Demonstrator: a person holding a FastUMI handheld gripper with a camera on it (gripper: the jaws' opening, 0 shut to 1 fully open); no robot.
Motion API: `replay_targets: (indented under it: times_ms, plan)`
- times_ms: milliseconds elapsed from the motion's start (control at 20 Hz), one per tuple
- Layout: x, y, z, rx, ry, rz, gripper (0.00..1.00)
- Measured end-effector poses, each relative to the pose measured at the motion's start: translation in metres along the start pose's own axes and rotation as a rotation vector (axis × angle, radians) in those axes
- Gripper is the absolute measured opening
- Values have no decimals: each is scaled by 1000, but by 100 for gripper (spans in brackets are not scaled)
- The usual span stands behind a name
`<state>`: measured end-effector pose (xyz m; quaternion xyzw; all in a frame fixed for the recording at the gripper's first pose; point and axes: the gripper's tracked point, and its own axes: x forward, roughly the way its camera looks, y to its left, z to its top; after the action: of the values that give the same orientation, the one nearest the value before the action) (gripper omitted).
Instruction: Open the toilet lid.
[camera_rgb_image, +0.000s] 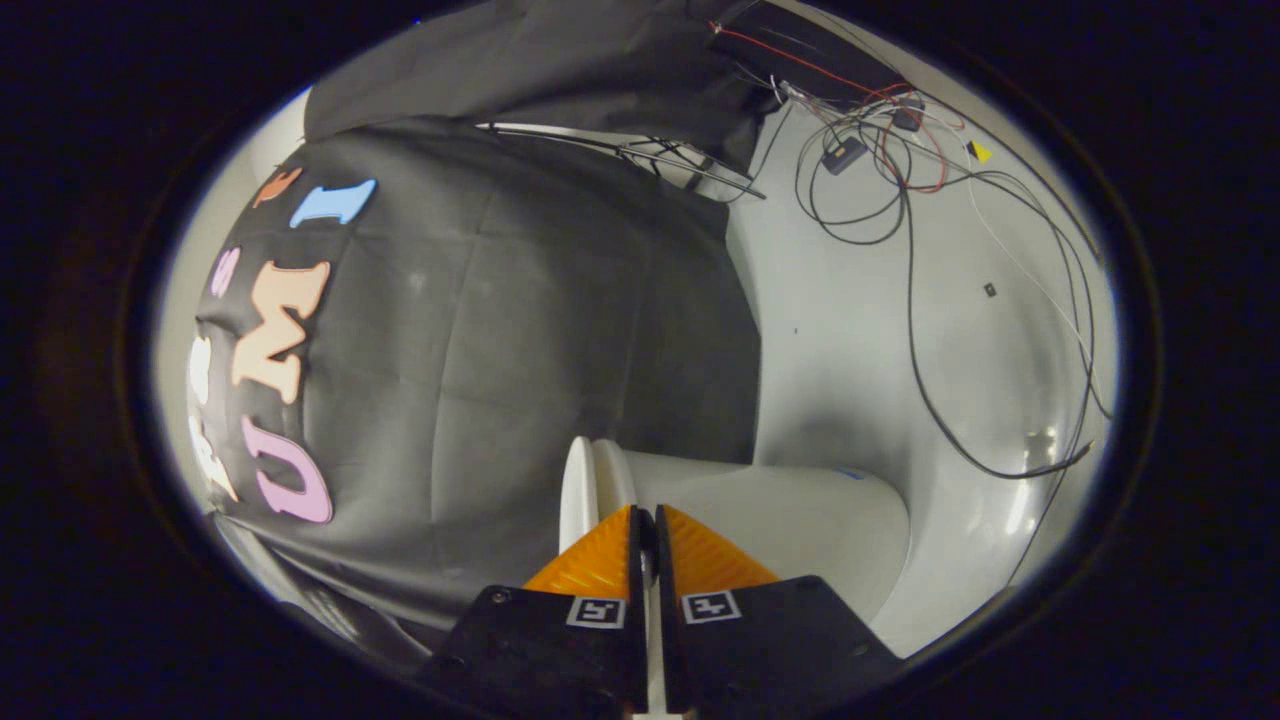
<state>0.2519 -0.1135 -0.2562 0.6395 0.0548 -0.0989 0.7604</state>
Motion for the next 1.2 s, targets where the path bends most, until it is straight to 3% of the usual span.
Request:
replay_targets:
  times_ms: [350, 750, 1200]
  plan:
    - [-13, 20, -6, -145, 18, -15, 1]
    - [-47, 122, -26, -319, -87, 91, 1]
    - [-94, 262, -113, -608, -101, 228, 5]
